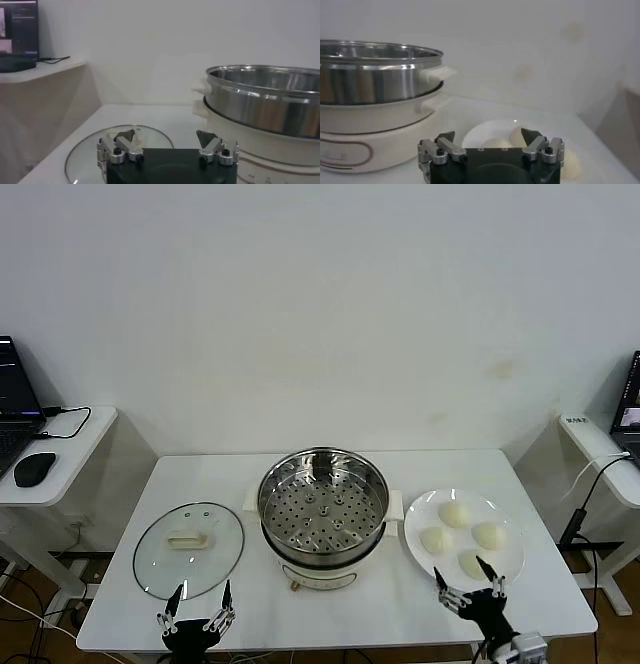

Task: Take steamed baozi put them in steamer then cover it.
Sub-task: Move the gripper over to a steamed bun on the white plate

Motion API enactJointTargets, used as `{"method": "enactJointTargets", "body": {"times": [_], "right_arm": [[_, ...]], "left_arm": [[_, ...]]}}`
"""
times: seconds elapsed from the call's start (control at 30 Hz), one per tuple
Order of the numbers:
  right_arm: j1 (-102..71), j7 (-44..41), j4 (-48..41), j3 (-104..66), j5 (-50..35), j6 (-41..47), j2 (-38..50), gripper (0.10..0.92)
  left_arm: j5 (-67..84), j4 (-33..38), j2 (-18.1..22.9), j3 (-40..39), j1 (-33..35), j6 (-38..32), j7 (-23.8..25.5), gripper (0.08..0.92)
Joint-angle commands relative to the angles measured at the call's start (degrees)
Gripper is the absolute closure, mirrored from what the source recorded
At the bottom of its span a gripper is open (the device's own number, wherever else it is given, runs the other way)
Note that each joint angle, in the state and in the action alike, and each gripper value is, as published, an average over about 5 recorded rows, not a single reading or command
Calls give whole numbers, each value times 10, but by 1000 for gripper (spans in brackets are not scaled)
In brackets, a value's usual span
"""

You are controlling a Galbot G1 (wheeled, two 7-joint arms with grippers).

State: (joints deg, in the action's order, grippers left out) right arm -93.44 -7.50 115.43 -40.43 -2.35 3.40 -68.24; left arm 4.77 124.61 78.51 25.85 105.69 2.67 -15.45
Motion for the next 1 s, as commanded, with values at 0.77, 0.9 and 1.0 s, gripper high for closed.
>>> {"method": "enactJointTargets", "body": {"times": [0.77, 0.9, 1.0], "right_arm": [[529, -317, -297, 324, 171, 51, 411, 203], [623, -396, -344, 446, 120, 64, 420, 203], [698, -444, -382, 540, 107, 53, 414, 203]], "left_arm": [[-106, -3, -12, 39, -15, 26, -7, 177], [-106, -6, -15, 44, -14, 25, -5, 177], [-106, -10, -17, 47, -14, 25, -5, 177]]}}
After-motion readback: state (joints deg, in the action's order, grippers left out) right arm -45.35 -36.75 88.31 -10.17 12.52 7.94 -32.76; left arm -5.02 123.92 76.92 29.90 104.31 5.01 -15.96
